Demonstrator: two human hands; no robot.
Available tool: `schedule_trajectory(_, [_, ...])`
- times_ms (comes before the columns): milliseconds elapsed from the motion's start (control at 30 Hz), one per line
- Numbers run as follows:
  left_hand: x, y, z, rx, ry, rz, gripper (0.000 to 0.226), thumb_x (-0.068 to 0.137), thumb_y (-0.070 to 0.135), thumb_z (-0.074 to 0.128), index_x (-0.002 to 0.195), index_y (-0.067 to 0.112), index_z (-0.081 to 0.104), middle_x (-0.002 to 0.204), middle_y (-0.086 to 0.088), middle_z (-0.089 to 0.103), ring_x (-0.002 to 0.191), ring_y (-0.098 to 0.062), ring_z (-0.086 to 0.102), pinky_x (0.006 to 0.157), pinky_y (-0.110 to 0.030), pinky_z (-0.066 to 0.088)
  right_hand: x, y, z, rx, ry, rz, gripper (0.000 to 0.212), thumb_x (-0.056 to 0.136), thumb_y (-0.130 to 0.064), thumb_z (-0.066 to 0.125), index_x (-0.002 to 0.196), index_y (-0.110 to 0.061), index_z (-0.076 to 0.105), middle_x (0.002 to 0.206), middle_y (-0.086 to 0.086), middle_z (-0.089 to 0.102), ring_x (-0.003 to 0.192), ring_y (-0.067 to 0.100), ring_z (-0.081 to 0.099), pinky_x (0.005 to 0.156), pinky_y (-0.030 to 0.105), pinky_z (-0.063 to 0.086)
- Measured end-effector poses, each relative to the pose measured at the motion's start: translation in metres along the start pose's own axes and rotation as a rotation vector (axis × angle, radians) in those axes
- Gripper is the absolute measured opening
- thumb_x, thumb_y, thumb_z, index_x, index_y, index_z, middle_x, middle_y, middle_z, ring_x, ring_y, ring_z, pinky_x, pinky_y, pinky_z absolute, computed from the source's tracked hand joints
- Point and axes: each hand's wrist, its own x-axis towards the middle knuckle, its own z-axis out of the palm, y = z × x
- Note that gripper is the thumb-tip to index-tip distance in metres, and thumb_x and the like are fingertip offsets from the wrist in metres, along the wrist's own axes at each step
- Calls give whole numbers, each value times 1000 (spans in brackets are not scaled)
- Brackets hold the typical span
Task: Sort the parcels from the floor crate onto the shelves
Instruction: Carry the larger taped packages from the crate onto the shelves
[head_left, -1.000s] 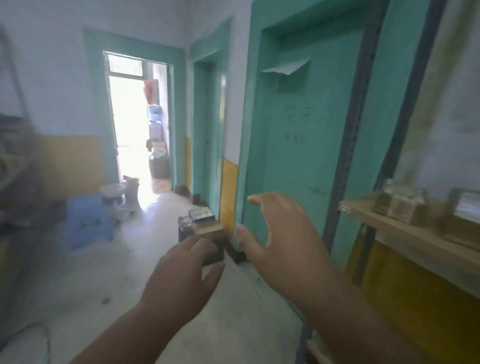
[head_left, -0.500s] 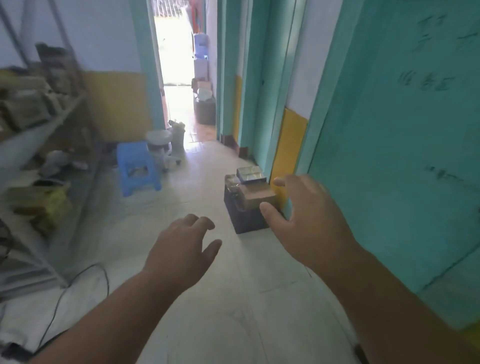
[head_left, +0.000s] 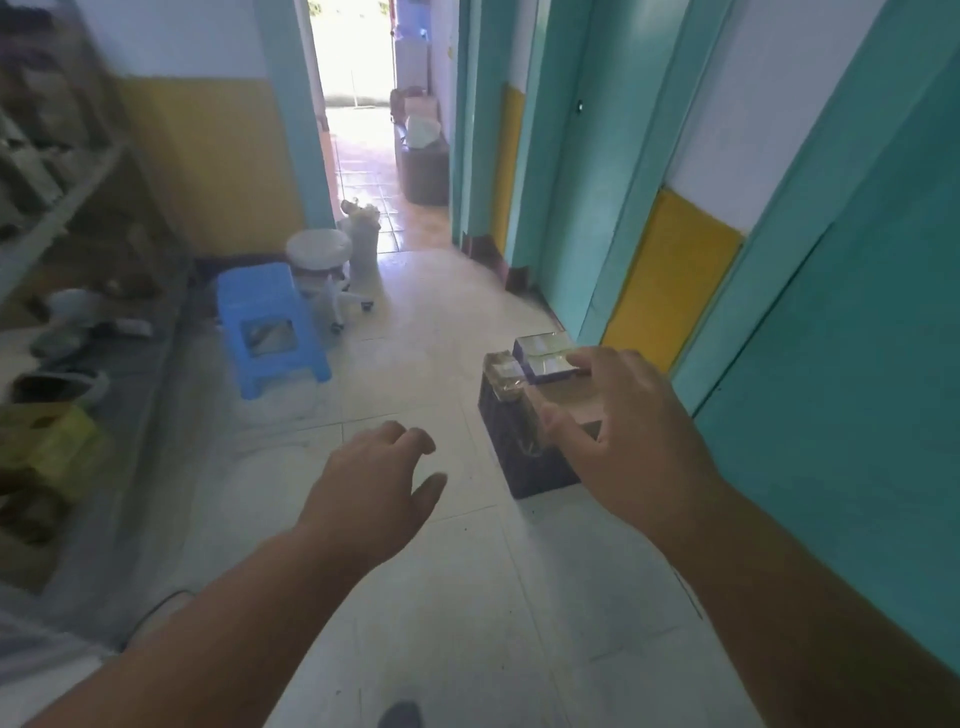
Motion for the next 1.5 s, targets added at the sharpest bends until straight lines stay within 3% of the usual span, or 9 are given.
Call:
schedule_trajectory(167, [140, -24, 15, 18, -120, 112, 41, 95, 53, 51, 128, 31, 55, 126, 6, 58, 113, -19, 56, 94, -36, 50, 95, 33, 18, -57, 5, 98, 49, 94, -48, 57, 138, -30, 47, 138, -7, 50, 122, 12, 44, 93, 24, 36])
schedule_trajectory(333, [276, -30, 66, 4, -211, 172, 40, 95, 52, 51, 130, 31, 55, 128, 5, 58, 115, -19, 55, 96, -35, 49, 195, 89, 69, -54, 37, 175, 47, 93, -43, 62, 134, -21, 54, 131, -1, 57, 116, 13, 49, 87, 22, 34])
schedule_trajectory(467, [386, -33, 83, 19, -273, 186, 41, 96, 51, 50, 132, 31, 54, 132, 4, 56, 117, -19, 54, 98, -35, 48, 298, 126, 100, -38, 16, 194, 48, 92, -44, 62, 134, -23, 51, 133, -2, 55, 119, 15, 49, 89, 24, 39])
schedule_trajectory(667, [531, -59, 101, 45, -310, 200, 41, 96, 52, 50, 132, 32, 53, 131, 6, 57, 118, -19, 55, 99, -35, 48, 436, 158, 137, -45, -67, 239, 52, 95, -50, 55, 141, -28, 43, 143, -5, 47, 127, 15, 43, 103, 31, 42])
schedule_trajectory(800, [622, -75, 137, -3, -377, 229, 40, 95, 48, 53, 131, 30, 54, 127, 4, 59, 116, -20, 56, 96, -34, 48, 506, 185, 180, -53, -79, 300, 50, 95, -49, 54, 137, -23, 47, 137, -1, 51, 122, 16, 46, 99, 30, 42])
schedule_trajectory(900, [704, -89, 168, 3, -421, 325, 38, 95, 47, 53, 129, 31, 55, 126, 5, 59, 118, -20, 55, 95, -33, 47, 558, 204, 215, -75, -38, 392, 47, 94, -46, 56, 132, -18, 52, 129, 3, 56, 114, 18, 50, 92, 27, 41])
schedule_trajectory(1067, [841, -106, 215, 31, -554, 524, 41, 94, 48, 53, 130, 29, 56, 129, 5, 59, 120, -20, 54, 97, -34, 45, 642, 216, 263, -152, 15, 593, 46, 93, -45, 56, 128, -16, 54, 126, 6, 59, 114, 21, 54, 94, 33, 49])
schedule_trajectory(1333, [933, -130, 282, 157, -750, 760, 34, 95, 42, 52, 125, 25, 57, 126, 4, 60, 114, -20, 55, 94, -34, 46, 709, 216, 305, -220, 36, 892, 54, 90, -52, 40, 131, -19, 52, 128, 2, 58, 115, 21, 54, 93, 39, 51])
schedule_trajectory(1500, [936, -162, 370, 201, -885, 780, 44, 96, 42, 51, 136, 24, 51, 134, 2, 57, 121, -21, 53, 99, -37, 45, 703, 239, 384, -174, 103, 977, 44, 90, -42, 53, 123, -13, 59, 120, 5, 62, 108, 23, 57, 88, 37, 51])
